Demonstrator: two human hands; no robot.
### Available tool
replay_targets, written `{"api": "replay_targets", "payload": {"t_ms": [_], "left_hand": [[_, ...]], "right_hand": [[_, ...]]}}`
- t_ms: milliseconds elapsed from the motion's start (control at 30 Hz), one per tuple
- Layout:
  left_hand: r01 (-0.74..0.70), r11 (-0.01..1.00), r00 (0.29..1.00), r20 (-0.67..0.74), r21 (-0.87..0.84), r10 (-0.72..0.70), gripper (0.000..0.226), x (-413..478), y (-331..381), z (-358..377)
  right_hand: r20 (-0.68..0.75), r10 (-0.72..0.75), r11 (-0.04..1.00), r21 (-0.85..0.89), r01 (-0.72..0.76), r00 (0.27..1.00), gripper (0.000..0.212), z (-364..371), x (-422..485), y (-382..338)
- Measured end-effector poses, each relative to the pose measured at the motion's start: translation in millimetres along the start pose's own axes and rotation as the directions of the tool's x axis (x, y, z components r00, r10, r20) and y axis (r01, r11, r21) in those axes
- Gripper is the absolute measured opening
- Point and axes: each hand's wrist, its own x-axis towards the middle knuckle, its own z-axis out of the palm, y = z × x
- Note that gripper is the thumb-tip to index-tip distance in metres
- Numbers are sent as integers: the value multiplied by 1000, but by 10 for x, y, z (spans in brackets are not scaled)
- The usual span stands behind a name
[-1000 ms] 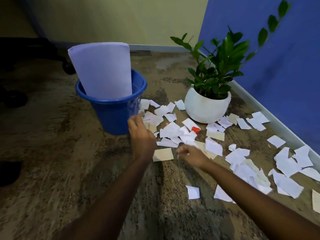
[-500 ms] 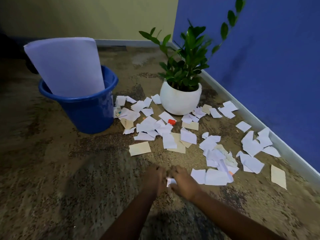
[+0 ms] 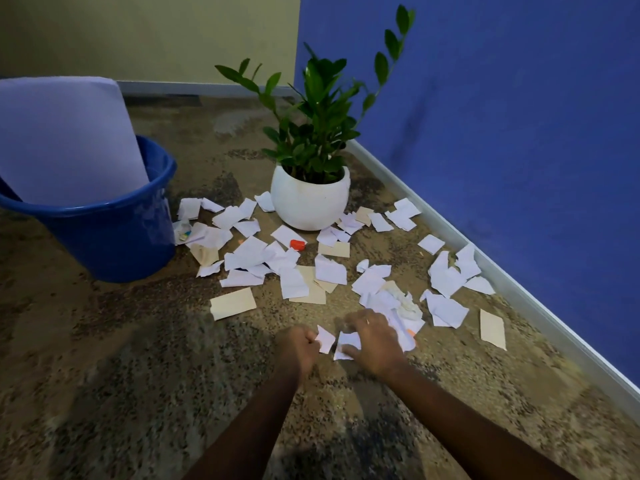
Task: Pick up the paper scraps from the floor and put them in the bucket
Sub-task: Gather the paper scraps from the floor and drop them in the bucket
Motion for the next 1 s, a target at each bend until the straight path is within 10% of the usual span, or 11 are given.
{"api": "replay_targets", "payload": {"t_ms": [167, 400, 567, 767, 1000], "left_hand": [[6, 996, 995, 101, 87, -15, 28, -6, 80, 108], [6, 997, 976, 217, 80, -23, 25, -63, 147, 239], [171, 968, 959, 258, -186, -119, 11, -67, 138, 334], [370, 663, 922, 347, -651, -173, 41, -87, 293, 230], [375, 502, 927, 321, -779, -193, 44, 69, 322, 28]], "right_hand": [[212, 254, 967, -78, -242, 944, 87, -133, 25, 408], [136, 126, 990, 53, -134, 983, 46, 52, -100, 418], [4, 97, 927, 364, -92, 995, 16, -17, -60, 277], [-160, -67, 854, 501, 140, 985, 43, -49, -52, -109], [142, -76, 444, 891, -94, 987, 68, -120, 138, -385]]}}
